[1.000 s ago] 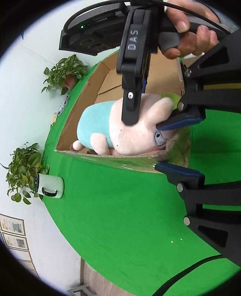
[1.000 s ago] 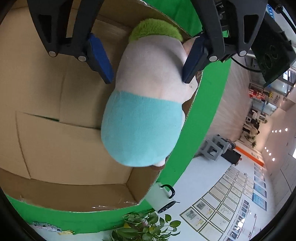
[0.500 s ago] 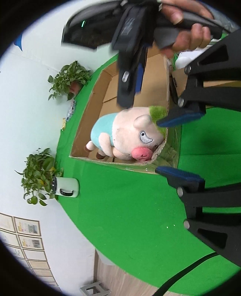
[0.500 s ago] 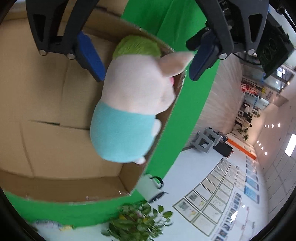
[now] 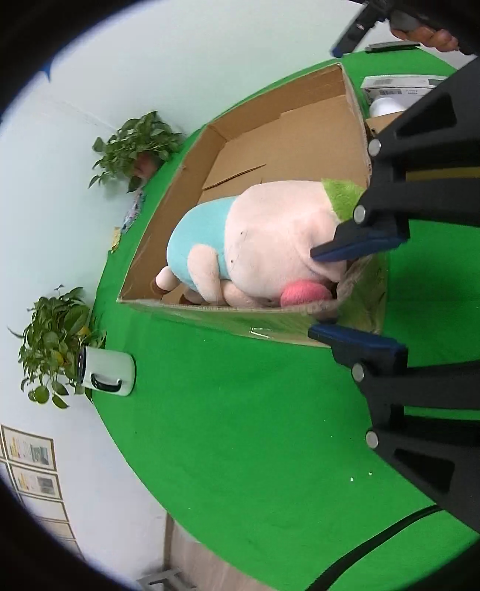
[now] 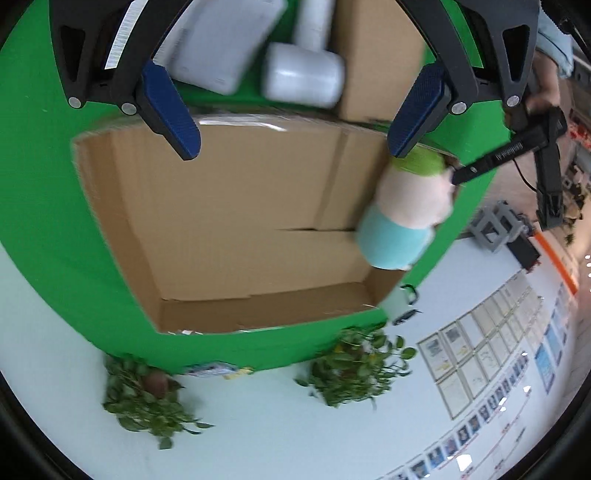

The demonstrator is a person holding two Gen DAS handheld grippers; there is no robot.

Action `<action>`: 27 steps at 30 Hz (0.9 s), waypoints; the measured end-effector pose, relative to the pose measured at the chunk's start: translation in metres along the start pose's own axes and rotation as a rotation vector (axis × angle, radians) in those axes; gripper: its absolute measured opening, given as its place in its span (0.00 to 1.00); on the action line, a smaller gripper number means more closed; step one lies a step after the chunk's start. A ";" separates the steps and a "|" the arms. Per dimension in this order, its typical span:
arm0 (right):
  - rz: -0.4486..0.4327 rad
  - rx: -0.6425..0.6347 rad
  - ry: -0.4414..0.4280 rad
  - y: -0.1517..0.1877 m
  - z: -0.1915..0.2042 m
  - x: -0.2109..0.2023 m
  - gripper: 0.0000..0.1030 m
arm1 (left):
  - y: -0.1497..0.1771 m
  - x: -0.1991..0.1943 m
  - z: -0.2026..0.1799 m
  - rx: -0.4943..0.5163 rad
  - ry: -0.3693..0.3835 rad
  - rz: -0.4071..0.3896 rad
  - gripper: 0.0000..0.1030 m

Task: Organize objects
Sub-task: 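Withdraw both grippers from the box toward the long brown box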

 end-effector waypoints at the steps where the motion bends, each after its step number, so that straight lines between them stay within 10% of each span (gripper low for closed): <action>1: -0.001 0.024 0.022 0.003 -0.014 -0.002 0.98 | 0.001 0.000 0.001 -0.003 -0.008 -0.001 0.24; 11: 0.017 0.052 0.088 0.019 -0.077 0.005 0.94 | 0.006 -0.004 -0.017 0.019 -0.057 0.017 0.22; 21: -0.011 -0.086 0.003 0.038 -0.025 -0.014 0.99 | 0.006 -0.025 -0.031 0.090 -0.151 -0.050 0.24; 27: -0.100 -0.154 0.036 0.057 0.005 -0.045 0.99 | 0.016 -0.090 -0.072 0.159 -0.136 -0.238 0.73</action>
Point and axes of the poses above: each gripper's, at about its wrist camera, not at the fingertips, and x roughly the way its jaws point, z to its left, y to its underside, the point moved 2 cm from there along x, roughly the way its jaws point, and after that the axes turned 9 degrees about x, right-handed, at the moved point
